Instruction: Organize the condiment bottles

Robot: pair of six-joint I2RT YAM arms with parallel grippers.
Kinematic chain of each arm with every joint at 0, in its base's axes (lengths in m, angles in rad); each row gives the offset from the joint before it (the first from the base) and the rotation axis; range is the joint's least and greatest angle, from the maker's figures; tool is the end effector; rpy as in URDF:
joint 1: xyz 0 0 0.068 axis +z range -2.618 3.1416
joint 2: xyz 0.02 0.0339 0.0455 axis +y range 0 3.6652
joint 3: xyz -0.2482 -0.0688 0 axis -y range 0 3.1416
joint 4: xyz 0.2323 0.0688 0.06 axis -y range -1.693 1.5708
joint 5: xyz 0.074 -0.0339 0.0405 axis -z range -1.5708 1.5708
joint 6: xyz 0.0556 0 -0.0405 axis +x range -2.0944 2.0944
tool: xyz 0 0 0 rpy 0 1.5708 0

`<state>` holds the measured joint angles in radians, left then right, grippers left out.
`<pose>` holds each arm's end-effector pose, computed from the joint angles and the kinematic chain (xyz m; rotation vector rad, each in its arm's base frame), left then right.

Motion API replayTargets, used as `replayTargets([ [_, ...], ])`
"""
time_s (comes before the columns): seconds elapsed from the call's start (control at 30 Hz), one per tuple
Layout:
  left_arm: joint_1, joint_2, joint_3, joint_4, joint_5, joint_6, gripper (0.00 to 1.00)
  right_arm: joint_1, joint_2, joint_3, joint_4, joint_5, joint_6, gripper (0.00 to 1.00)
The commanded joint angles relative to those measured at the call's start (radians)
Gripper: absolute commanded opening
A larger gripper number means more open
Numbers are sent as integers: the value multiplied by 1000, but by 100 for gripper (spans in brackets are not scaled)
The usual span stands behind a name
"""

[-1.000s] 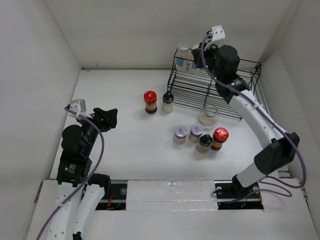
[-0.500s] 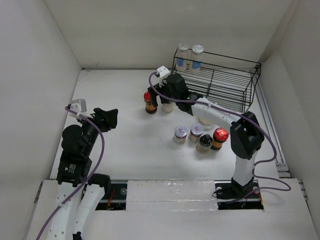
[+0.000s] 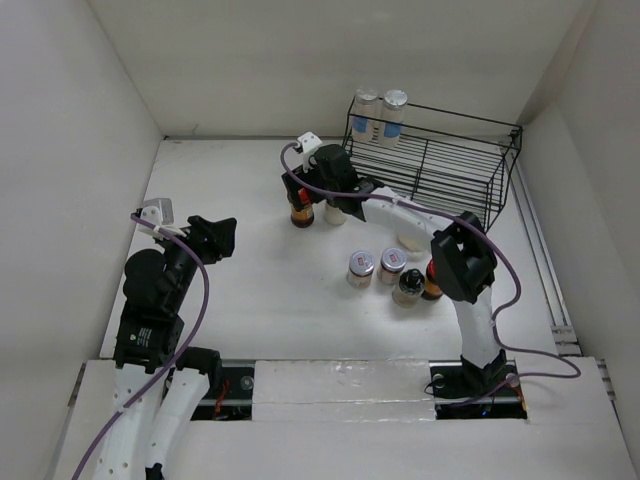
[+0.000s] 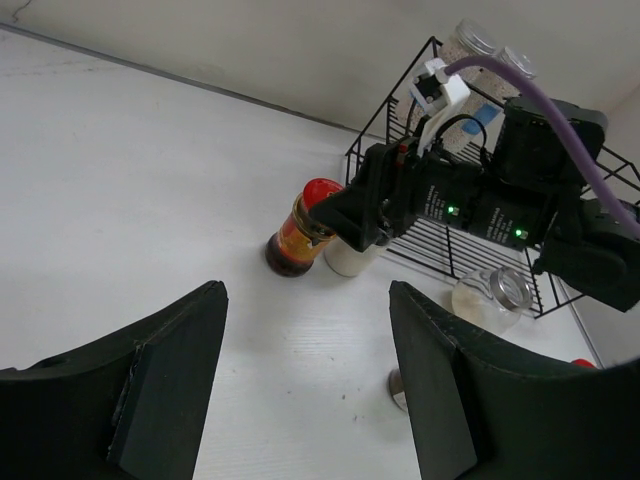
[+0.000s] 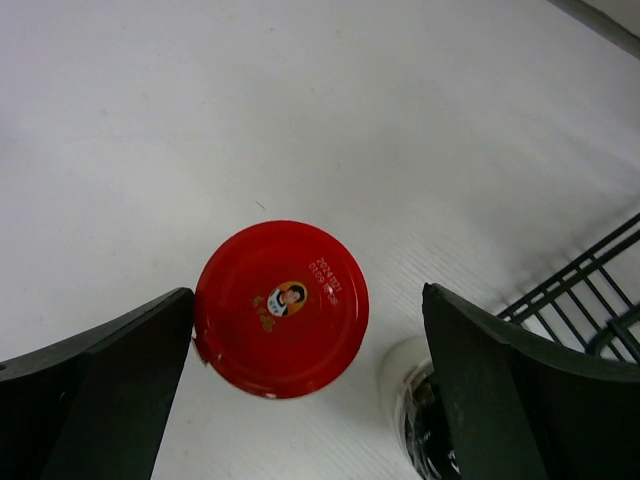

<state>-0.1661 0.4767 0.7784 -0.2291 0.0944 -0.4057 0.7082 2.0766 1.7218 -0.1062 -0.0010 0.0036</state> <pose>0.1298 -0.0271 0.3631 -0.1050 1.5179 -0.5297 0.3759 0.3220 0.2485 -0.7118 1.9344 0.4461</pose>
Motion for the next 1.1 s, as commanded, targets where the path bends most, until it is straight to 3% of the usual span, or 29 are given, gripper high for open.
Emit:
replayTargets([
  [0.0,5,0,7,37,2,11,62,10,43,68,-9,-1,-7,100],
  [0.17,5,0,7,37,2,11,62,28,77,87,-9,9,-7,93],
  [0.3,5,0,7,37,11,11,62,46,71,75,39,29,3,72],
  [0.33,5,0,7,37,11,11,62,47,71,62,48,41,3,57],
  [0.43,5,0,7,37,11,11,62,65,16,62,59,53,3,48],
  [0.7,5,-9,7,37,10,11,62,53,-350,-51,142,30,13,45],
  [0.9,5,0,7,37,10,11,62,-146,-541,-41,100,-11,13,45],
  [1.07,5,0,7,37,10,11,62,-352,-529,67,36,-11,13,44],
])
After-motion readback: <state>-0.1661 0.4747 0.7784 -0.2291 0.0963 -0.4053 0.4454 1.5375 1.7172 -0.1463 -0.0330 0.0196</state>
